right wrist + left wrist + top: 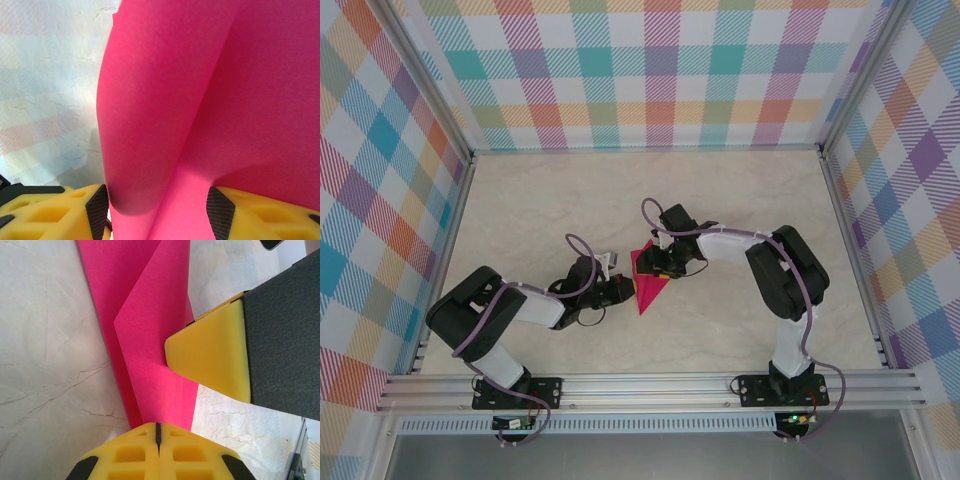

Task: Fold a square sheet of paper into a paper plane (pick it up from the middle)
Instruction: Fourth fold the wing at the center of the table.

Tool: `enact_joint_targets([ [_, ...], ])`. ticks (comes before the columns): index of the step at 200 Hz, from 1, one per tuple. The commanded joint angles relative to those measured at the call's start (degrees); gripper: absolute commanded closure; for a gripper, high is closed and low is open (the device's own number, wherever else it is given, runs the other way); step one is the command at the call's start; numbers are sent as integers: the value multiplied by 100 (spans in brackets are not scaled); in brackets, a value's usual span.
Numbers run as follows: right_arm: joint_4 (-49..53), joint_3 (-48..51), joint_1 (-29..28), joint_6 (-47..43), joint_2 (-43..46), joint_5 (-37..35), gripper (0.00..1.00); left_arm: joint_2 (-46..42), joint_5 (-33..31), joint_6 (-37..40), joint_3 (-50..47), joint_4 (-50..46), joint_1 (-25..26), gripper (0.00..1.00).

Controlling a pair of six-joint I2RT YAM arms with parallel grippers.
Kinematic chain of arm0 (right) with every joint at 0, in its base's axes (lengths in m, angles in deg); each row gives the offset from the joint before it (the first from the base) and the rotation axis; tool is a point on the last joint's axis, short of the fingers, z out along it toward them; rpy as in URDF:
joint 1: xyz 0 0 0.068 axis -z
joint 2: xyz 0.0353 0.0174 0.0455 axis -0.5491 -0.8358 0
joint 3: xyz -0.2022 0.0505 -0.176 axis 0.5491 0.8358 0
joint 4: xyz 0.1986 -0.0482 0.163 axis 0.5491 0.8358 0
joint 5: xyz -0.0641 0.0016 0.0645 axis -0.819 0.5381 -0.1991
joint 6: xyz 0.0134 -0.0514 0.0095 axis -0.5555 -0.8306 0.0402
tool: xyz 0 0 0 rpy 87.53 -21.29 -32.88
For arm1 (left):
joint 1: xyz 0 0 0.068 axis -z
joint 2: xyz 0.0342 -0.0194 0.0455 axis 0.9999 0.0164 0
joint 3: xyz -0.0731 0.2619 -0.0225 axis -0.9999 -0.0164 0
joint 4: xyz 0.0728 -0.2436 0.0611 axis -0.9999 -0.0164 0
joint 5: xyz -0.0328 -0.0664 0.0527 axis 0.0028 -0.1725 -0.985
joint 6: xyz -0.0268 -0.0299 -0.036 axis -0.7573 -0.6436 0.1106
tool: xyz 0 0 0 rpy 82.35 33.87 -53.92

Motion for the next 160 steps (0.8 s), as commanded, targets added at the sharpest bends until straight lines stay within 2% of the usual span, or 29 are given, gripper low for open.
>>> enact_joint_targets([
  [1, 657, 335, 0, -53, -629, -737, 40, 0, -79, 30, 159, 28, -71, 100],
  [65, 791, 308, 0, -103, -668, -870, 47, 118, -61, 119, 303, -195, -67, 100],
  [96, 632, 361, -9, -233, -599, -673, 38, 211, -53, 144, 350, -306, -67, 100],
  [130, 612, 309, -1, -272, -620, -584, 41, 233, -103, 173, 374, -419, -67, 100],
  [160, 493, 363, 0, -326, -541, -479, 39, 246, -210, 238, 405, -638, -69, 100],
])
